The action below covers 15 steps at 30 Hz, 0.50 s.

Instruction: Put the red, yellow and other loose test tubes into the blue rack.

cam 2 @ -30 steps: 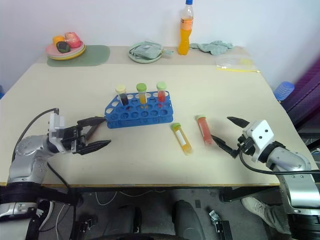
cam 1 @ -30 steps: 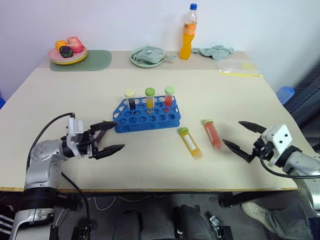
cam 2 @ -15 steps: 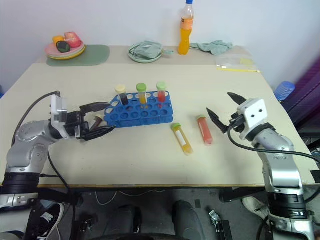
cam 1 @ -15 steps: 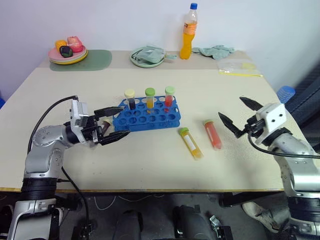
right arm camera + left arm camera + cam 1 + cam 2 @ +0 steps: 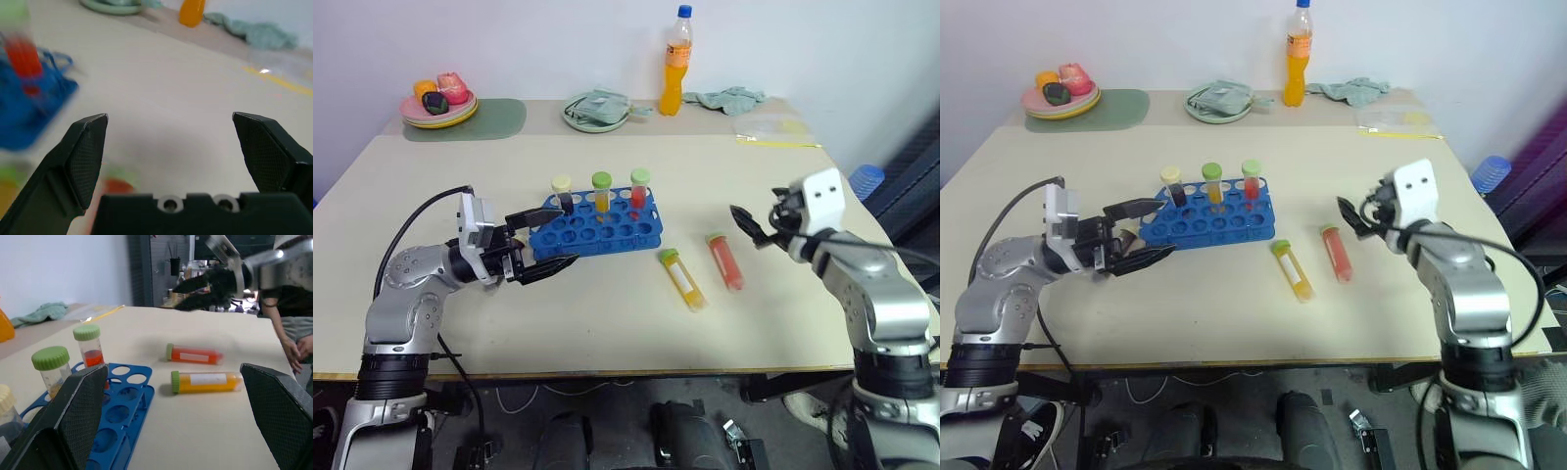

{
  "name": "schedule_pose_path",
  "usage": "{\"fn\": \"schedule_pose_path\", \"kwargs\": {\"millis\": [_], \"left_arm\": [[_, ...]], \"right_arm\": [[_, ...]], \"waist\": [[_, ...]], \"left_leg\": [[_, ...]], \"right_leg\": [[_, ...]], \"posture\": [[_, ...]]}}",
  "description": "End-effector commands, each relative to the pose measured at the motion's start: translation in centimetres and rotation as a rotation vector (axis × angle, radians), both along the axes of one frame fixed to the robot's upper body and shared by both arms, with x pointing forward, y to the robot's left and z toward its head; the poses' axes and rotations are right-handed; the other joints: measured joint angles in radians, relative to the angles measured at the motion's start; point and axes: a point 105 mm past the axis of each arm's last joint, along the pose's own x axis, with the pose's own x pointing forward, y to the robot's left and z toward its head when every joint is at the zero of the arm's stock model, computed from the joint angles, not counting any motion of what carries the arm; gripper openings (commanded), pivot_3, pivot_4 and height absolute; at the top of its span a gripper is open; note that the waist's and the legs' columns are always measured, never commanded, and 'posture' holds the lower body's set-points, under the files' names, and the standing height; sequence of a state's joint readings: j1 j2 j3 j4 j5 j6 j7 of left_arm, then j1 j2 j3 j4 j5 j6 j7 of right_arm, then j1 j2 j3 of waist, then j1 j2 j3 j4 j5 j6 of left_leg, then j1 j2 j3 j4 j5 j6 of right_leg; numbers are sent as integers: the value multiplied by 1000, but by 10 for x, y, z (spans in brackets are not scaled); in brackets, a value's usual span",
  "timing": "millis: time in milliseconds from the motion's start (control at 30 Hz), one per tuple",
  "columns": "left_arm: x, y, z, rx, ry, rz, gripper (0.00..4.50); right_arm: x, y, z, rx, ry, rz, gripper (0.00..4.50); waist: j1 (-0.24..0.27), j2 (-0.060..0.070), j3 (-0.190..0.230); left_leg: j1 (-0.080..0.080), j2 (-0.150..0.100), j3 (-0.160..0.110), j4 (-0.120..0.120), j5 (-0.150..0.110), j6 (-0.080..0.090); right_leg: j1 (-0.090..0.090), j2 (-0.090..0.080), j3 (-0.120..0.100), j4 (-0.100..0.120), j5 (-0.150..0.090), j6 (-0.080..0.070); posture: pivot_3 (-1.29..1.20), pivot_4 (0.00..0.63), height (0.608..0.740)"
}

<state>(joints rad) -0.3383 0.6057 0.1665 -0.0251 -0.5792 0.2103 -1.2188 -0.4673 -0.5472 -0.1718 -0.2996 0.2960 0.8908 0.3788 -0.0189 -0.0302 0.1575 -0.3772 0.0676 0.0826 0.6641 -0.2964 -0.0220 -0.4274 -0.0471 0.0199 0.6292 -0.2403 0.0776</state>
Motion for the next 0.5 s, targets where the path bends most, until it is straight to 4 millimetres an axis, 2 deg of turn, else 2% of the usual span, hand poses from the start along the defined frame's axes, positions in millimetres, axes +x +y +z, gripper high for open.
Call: {"fn": "schedule_pose_path", "kwargs": {"millis": [33,133,233,367,500], "left_arm": [[-5,-1,2,10,-21,-15,4438],[-8,-7,-3,3,-10,-22,4438],[-12,-19,-1,-11,-5,-35,4438],[-18,-29,4,-26,1,-51,4438],[-21,-33,6,-31,4,-50,4438]], "right_arm": [[-2,16,10,2,119,31,4500],[1,15,-8,-5,353,-13,4500],[4,11,-22,-1,504,-65,4500],[2,6,-38,-32,663,-82,4500],[2,7,-48,-33,744,-80,4500]], "waist": [[2,0,0],[7,0,0],[8,-1,0],[3,0,0],[2,0,0]], "left_leg": [[0,0,0,0,0,0],[-1,0,0,0,0,0],[-4,-1,0,0,0,0],[-8,-2,0,1,0,0],[-9,-2,-1,1,0,0]], "right_leg": [[0,0,0,0,0,0],[0,-1,-1,-1,0,0],[-1,-3,-1,-2,0,0],[-4,-3,-1,-3,0,0],[-5,-2,-1,-3,0,0]], "posture": [[0,150,740],[0,150,740],[0,150,740],[0,150,740],[0,150,740]]}}
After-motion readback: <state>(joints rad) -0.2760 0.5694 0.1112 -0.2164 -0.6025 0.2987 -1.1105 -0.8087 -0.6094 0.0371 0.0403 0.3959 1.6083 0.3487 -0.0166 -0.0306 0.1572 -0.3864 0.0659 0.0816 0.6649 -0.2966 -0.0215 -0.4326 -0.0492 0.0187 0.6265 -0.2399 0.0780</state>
